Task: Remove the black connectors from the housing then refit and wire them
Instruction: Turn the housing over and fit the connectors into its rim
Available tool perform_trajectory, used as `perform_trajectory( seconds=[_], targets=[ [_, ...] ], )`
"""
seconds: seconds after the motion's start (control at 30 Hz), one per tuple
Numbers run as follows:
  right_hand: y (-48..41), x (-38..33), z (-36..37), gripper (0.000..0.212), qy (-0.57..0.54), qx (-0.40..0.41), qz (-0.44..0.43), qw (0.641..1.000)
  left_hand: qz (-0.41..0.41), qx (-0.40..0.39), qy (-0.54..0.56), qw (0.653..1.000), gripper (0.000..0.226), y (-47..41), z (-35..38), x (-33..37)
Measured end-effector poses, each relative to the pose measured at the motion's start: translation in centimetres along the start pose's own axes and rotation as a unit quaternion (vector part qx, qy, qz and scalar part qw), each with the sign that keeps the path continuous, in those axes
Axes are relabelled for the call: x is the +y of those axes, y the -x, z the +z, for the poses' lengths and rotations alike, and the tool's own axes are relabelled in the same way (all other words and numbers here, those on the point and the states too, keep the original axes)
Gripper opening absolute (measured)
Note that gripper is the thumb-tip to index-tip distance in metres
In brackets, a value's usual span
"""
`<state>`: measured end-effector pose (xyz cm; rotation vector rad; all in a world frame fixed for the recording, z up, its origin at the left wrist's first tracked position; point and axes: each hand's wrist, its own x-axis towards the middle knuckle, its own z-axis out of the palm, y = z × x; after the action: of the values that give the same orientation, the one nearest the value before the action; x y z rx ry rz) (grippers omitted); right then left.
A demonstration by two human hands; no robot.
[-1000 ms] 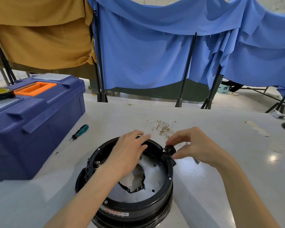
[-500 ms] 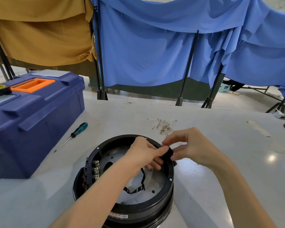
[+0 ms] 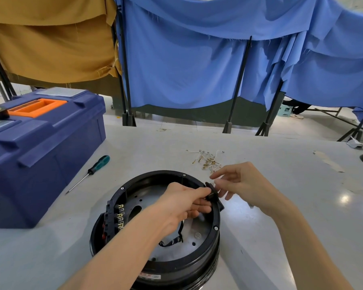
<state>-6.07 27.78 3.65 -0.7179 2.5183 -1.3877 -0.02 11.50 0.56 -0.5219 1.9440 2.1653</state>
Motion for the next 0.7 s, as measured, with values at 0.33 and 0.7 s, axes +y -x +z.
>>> perform_trajectory(
  seconds=[0.33,0.7],
  targets=[
    [-0.3,0.5,0.8,0.01,-0.054,-0.029,0.021,0.998,-0.002,-0.007,0.005,1.0,0.029,0.1,0.2,0.0],
    [-0.9,1.1,1.3,0.019,-0.079,-0.017,0.035,0.996,0.004,-0.002,0.008,1.0,0.026,0.2,0.2,0.1]
  ],
)
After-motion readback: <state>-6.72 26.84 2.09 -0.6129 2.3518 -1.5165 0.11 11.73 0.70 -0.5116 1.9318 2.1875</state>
